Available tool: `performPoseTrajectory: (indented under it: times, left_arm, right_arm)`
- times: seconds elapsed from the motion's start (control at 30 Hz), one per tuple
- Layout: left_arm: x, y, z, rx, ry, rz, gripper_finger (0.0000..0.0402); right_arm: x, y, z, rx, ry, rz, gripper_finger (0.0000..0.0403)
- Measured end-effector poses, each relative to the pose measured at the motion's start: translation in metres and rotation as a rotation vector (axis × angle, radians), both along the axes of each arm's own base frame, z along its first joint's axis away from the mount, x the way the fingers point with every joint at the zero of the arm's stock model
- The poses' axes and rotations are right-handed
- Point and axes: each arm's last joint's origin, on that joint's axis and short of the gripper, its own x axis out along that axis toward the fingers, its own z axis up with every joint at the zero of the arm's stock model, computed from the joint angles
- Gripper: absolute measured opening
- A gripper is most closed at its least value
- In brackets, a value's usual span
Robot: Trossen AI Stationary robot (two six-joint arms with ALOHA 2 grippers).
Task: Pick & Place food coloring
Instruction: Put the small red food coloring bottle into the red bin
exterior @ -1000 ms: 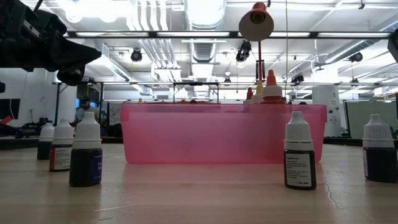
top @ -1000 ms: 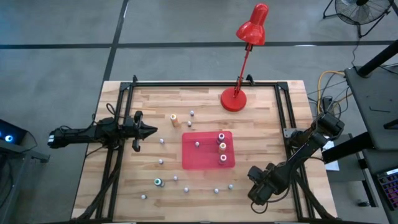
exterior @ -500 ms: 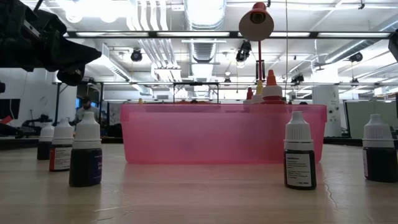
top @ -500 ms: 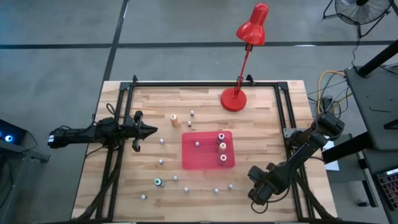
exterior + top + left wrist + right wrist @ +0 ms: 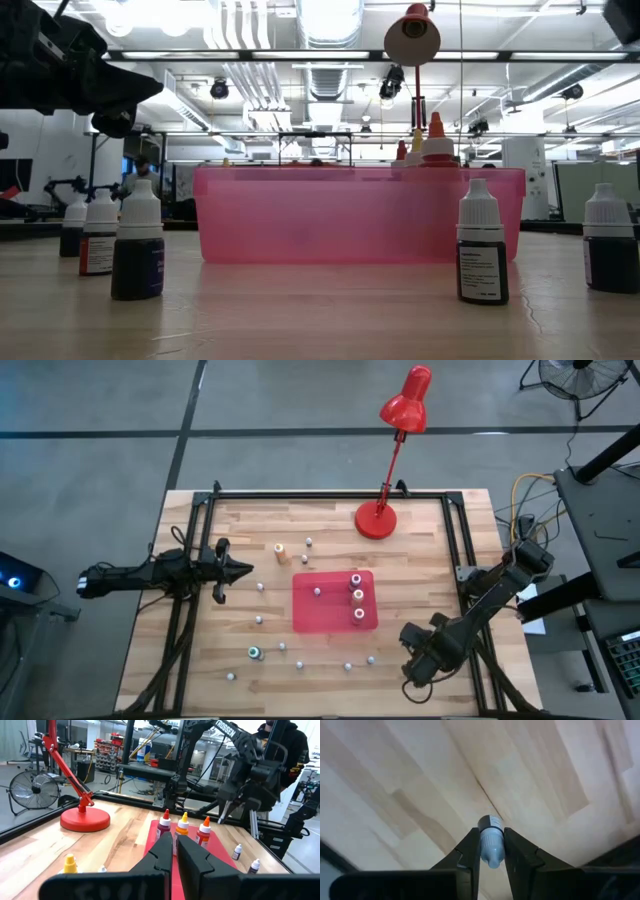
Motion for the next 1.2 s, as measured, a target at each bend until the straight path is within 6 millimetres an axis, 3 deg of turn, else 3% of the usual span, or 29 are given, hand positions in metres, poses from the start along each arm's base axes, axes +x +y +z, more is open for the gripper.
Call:
performPoseTrajectory:
  times: [0.3,0.57,0.97,1.2]
  left_arm:
    - [0.000,0.000,0.000,0.000,0.000,0.000,0.0000]
    - [0.000,0.000,0.000,0.000,0.000,0.000,0.0000]
    - [0.000,0.000,0.000,0.000,0.000,0.000,0.0000]
    - [0.000,0.000,0.000,0.000,0.001,0.000,0.0000]
  right_arm:
    - [0.031,-0.016,0.050,0.036,-0.057,0.093,0.0058]
    - [0.060,-0.045,0.082,0.072,-0.150,0.151,0.0058]
    - [0.093,-0.094,0.101,0.059,-0.230,0.246,0.0058]
    - [0.126,-0.113,0.106,0.041,-0.269,0.307,0.0058]
